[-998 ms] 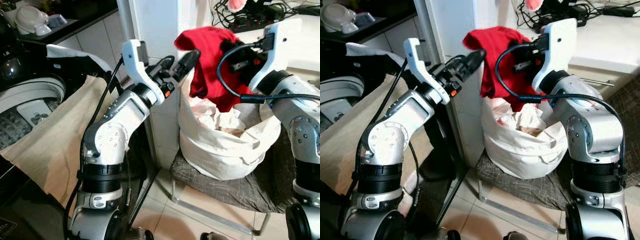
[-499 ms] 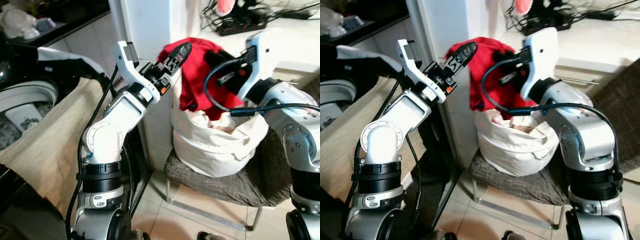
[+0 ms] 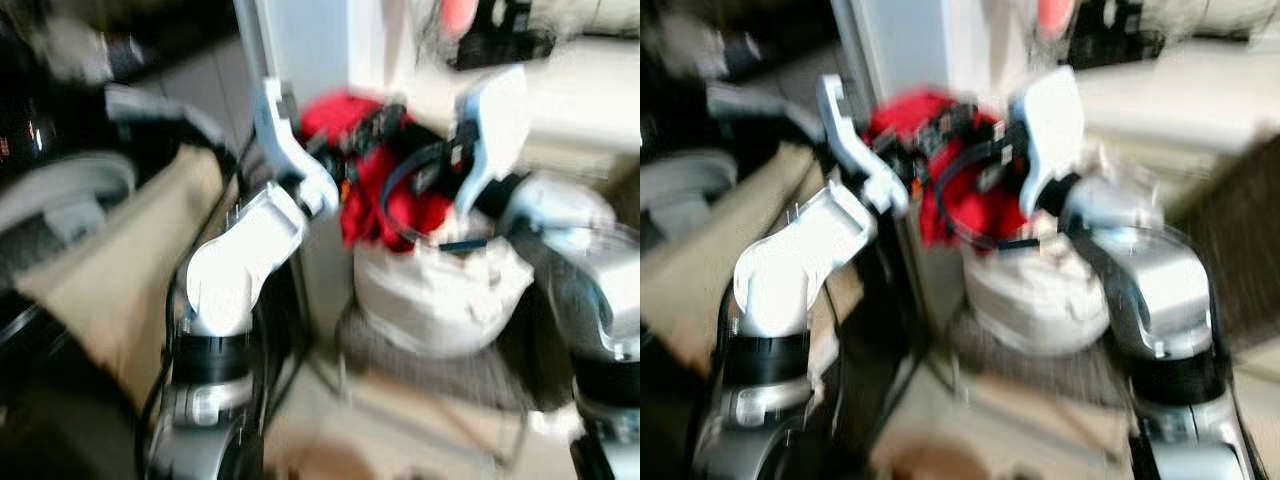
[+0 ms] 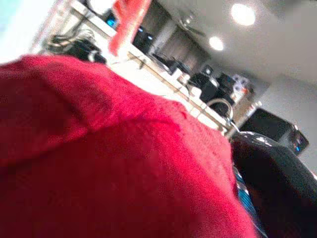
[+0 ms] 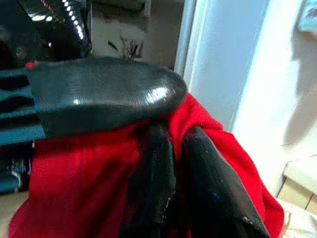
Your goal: Clothes washing
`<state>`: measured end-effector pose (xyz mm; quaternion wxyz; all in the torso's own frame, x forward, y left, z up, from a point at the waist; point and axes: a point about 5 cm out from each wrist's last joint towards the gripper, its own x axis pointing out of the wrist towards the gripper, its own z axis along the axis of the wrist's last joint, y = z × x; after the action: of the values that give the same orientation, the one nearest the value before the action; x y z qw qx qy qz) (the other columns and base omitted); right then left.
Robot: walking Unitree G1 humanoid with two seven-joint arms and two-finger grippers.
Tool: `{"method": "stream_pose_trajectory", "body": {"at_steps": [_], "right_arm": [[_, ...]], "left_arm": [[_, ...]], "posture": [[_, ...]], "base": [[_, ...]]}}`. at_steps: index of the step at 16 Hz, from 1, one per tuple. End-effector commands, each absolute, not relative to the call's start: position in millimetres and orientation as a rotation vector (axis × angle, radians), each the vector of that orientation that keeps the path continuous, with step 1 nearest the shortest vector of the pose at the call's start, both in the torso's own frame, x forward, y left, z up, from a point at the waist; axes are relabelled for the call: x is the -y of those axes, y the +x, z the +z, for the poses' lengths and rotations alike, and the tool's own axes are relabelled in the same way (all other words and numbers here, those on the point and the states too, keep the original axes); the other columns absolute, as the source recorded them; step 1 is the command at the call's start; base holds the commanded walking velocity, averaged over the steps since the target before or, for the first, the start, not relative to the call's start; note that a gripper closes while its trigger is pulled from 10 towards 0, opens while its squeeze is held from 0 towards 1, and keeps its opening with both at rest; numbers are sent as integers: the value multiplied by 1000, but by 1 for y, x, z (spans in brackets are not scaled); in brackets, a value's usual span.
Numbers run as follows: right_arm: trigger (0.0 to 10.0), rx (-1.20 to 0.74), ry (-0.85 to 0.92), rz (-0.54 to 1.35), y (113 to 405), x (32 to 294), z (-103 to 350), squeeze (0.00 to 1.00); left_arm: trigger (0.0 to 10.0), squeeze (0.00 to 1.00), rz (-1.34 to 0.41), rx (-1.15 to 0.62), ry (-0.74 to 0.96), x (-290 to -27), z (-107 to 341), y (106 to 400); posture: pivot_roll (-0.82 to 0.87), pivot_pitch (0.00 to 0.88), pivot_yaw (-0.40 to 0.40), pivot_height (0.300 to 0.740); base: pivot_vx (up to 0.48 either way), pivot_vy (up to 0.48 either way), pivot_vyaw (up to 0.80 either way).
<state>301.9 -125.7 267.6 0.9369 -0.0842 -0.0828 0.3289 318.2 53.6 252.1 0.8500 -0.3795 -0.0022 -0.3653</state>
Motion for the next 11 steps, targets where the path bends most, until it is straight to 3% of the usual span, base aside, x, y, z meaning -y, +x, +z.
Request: {"method": "stream_pose_trajectory", "body": {"at_steps": [1, 6, 11], "right_arm": [[0, 217, -185, 672, 301, 124, 276, 0], [0, 221, -189, 668, 300, 125, 276, 0], [275, 234, -197, 663, 303, 123, 280, 0]], "left_arm": [[0, 0, -754, 8, -835, -51, 253, 319], [0, 0, -764, 27, -884, -53, 255, 318], [0, 0, -719, -21, -822, -51, 246, 318]], "posture": [[-122, 0, 100, 740], [-128, 0, 98, 740], [-124, 0, 86, 740]], "base": [[0, 0, 0], [0, 0, 0], [0, 0, 0]]}}
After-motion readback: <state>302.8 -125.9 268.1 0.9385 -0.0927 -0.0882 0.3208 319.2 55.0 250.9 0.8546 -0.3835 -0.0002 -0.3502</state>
